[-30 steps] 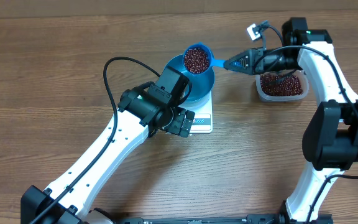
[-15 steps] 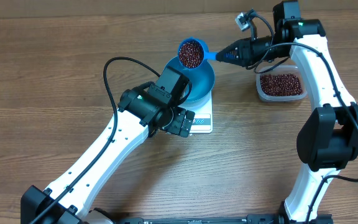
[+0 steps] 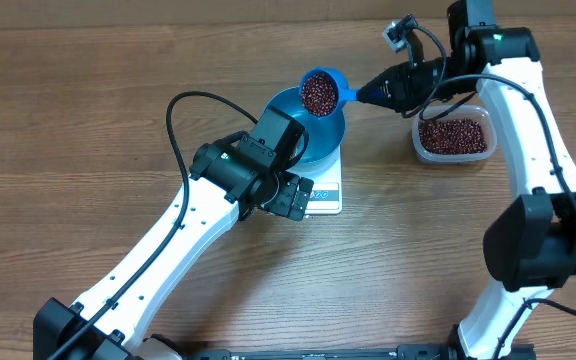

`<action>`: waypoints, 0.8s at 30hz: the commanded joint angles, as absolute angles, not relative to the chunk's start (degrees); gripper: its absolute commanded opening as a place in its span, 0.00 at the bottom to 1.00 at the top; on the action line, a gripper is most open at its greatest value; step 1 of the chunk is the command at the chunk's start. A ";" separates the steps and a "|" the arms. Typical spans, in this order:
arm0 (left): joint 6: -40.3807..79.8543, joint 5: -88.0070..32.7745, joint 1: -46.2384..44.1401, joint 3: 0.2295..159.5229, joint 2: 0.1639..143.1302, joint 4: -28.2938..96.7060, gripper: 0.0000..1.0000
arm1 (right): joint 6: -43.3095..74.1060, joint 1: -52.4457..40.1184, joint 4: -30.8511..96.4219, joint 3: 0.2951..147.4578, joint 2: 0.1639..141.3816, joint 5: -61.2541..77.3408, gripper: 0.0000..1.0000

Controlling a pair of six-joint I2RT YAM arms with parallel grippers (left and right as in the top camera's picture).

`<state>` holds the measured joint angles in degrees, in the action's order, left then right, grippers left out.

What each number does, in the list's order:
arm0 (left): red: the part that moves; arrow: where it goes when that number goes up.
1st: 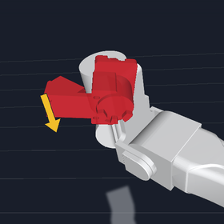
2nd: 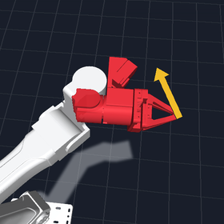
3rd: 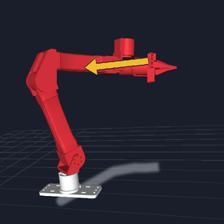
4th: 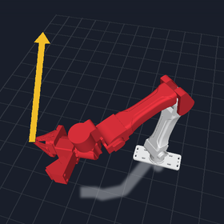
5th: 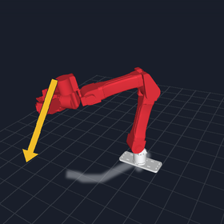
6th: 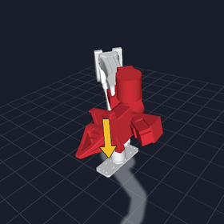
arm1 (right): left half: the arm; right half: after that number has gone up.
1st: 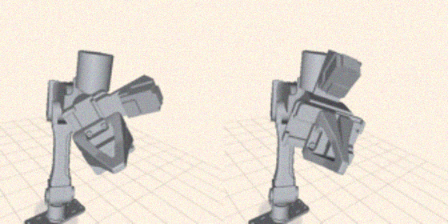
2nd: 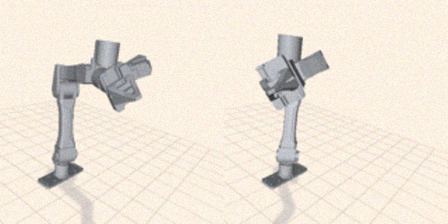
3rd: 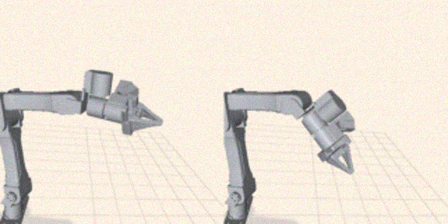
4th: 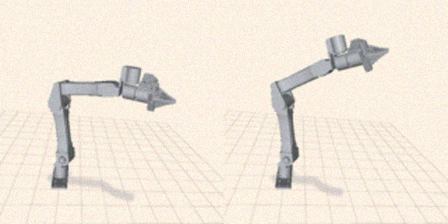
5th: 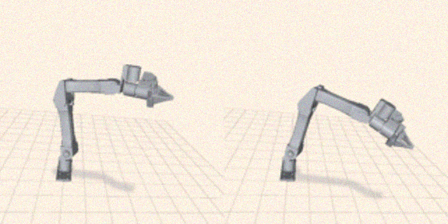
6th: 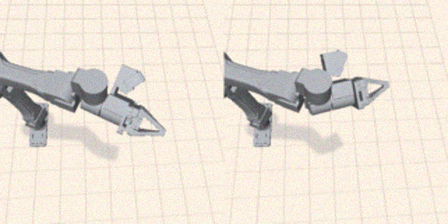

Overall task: Scoop item into bowl and weigh 150g on scale
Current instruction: 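Carry the filled scoop left over the teal bowl, then tilt the scoop with the right gripper to pour beans into the bowl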

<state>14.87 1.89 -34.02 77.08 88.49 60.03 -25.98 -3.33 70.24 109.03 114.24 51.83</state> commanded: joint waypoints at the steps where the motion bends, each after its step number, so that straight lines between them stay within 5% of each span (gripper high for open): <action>1: 15.03 1.45 -33.78 77.41 87.09 59.96 1.00 | -27.68 -5.87 70.43 110.93 111.74 49.67 0.04; 24: 15.03 1.45 -33.78 77.41 87.09 59.96 1.00 | -25.30 -8.69 68.66 110.93 108.64 40.05 0.04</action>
<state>14.87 1.89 -34.02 77.08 88.49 60.03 -26.11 -8.93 69.12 109.08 111.37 40.93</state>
